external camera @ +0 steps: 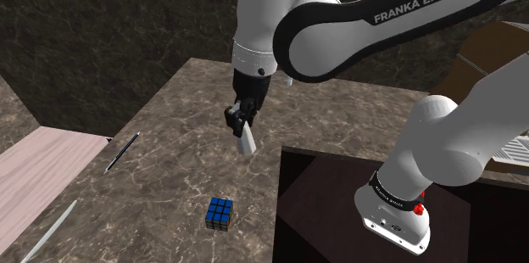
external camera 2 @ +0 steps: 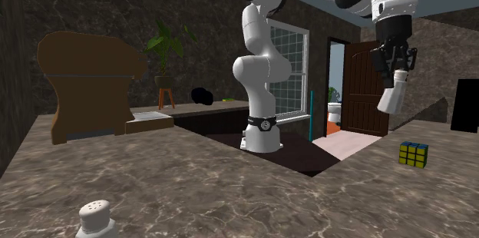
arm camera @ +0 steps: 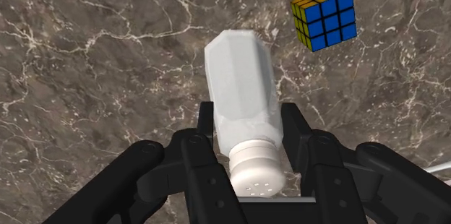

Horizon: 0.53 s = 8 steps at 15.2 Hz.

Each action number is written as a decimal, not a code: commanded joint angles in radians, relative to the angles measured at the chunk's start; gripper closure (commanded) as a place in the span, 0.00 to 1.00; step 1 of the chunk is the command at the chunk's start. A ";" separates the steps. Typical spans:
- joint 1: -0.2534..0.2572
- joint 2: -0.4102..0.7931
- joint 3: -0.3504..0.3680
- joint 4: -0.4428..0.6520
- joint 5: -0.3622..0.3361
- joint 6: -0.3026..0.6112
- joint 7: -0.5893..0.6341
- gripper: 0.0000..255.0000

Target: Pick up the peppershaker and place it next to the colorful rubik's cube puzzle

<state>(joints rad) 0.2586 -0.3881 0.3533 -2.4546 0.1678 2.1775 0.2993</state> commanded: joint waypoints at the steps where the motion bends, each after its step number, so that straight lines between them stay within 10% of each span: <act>1: 0.001 0.008 0.005 -0.018 0.001 0.027 0.003 1.00; 8: -0.001 0.058 0.021 -0.075 -0.002 0.133 0.008 1.00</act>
<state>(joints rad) 0.2589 -0.3374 0.3733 -2.5201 0.1670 2.2930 0.3093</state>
